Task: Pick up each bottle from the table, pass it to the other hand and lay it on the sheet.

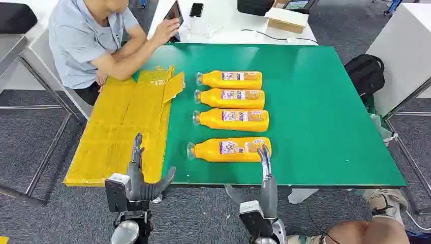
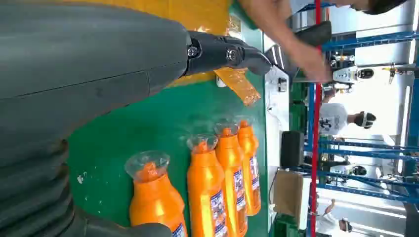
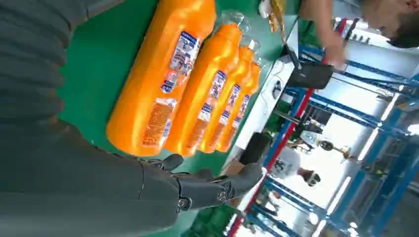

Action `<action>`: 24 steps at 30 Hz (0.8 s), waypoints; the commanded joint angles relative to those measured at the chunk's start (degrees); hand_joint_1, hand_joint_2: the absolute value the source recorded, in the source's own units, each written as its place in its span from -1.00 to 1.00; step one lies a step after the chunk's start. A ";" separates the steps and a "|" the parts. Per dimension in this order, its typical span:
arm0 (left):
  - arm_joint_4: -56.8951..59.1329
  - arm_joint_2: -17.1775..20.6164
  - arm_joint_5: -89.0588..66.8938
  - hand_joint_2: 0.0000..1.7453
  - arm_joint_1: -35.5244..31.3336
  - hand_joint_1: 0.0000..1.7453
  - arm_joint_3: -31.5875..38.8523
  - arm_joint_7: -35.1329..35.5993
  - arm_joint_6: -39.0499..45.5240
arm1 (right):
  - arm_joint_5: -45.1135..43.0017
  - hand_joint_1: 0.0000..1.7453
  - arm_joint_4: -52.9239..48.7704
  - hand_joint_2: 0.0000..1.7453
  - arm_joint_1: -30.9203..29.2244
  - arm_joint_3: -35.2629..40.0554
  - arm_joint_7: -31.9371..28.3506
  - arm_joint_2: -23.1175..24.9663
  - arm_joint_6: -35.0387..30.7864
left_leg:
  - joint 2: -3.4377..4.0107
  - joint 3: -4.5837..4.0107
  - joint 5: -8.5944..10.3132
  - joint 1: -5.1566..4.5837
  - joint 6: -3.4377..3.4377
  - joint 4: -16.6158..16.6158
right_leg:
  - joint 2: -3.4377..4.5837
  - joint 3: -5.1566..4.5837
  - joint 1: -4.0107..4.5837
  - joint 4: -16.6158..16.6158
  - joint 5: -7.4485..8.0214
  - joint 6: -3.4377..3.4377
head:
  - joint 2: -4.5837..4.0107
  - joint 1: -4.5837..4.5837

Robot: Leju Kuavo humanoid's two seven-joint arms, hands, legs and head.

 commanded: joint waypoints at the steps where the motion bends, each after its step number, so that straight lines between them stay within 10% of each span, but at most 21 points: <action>1: 0.60 1.28 0.19 1.00 -1.22 -1.00 -0.44 0.40 -1.06 | 11.33 -1.00 8.90 1.00 -7.53 -8.05 4.42 -4.30 -0.23 | 0.11 0.26 -0.05 0.01 -0.03 -0.09 | 0.03 0.25 0.03 -0.11 -0.02 -0.08 | 0.00 -0.02; 16: 0.35 1.08 0.41 1.00 -0.23 -1.00 -0.06 0.28 -2.18 | 18.63 -1.00 17.23 1.00 -13.95 -8.68 12.10 -8.44 8.17 | 0.17 0.31 -0.10 0.00 -0.05 -0.05 | 0.08 0.29 0.02 -0.07 -0.05 -0.09 | 0.00 -0.02; 24: 1.01 0.59 -0.14 1.00 -1.73 -1.00 0.75 0.90 -4.88 | 26.89 -1.00 27.70 1.00 -26.94 -1.23 20.97 -12.05 17.88 | 0.39 0.22 -0.07 -0.03 -0.03 0.02 | 0.28 0.17 -0.01 -0.01 0.05 -0.07 | 0.00 0.00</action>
